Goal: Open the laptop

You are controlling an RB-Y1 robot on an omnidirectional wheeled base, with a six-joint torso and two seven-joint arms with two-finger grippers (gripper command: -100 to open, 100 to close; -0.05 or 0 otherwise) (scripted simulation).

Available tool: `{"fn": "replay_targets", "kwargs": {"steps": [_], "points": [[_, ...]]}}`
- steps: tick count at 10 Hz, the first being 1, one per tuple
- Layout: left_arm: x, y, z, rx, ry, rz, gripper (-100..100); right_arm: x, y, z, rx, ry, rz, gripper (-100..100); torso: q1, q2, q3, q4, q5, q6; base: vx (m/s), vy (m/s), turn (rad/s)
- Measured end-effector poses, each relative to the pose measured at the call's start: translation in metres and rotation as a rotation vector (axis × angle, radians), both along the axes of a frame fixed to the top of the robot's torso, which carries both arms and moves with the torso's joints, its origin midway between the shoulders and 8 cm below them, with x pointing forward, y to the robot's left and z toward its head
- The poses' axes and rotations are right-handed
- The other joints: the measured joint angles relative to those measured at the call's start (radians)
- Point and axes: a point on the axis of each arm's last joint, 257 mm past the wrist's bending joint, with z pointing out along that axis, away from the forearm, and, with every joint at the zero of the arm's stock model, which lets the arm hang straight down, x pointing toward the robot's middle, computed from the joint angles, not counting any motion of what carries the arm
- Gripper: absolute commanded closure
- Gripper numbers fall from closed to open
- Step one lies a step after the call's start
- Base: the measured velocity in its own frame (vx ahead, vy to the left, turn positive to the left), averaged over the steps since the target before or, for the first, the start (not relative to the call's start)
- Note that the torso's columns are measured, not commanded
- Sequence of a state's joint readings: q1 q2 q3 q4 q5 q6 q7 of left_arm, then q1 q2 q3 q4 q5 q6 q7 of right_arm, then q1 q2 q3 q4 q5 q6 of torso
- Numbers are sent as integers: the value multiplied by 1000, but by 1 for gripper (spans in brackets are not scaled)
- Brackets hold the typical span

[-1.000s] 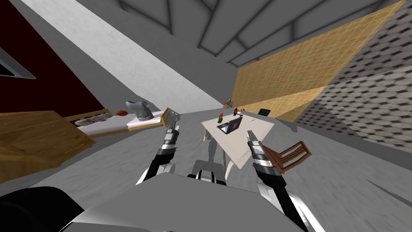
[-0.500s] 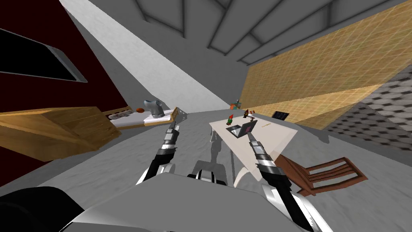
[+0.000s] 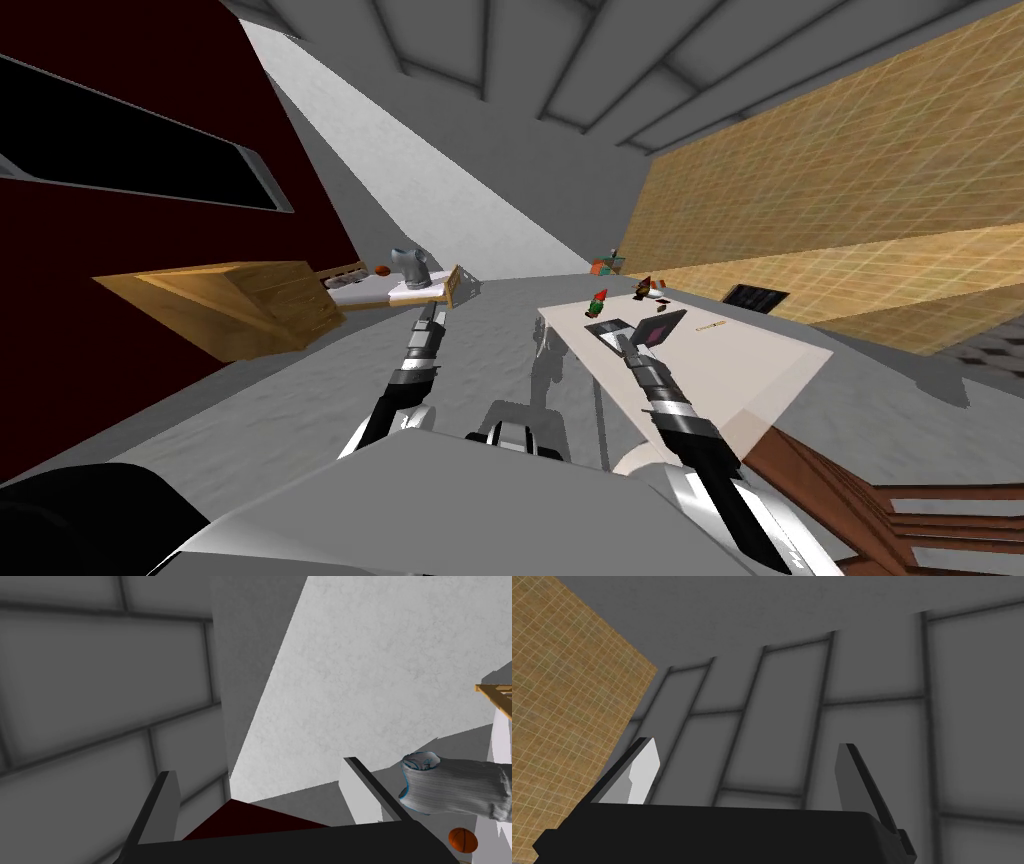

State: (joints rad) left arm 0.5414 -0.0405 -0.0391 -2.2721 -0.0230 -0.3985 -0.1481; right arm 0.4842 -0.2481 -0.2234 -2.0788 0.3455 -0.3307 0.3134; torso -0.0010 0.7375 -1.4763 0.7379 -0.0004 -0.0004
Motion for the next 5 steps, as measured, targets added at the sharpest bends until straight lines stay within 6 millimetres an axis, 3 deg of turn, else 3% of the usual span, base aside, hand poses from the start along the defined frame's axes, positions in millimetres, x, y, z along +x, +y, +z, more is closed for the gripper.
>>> {"fn": "replay_targets", "kwargs": {"steps": [5], "points": [[0,0,0,0,0,0,0,6,-38,-18,-222,85,-127,-100,0,1,1,0,0,1,41,34,127]]}}
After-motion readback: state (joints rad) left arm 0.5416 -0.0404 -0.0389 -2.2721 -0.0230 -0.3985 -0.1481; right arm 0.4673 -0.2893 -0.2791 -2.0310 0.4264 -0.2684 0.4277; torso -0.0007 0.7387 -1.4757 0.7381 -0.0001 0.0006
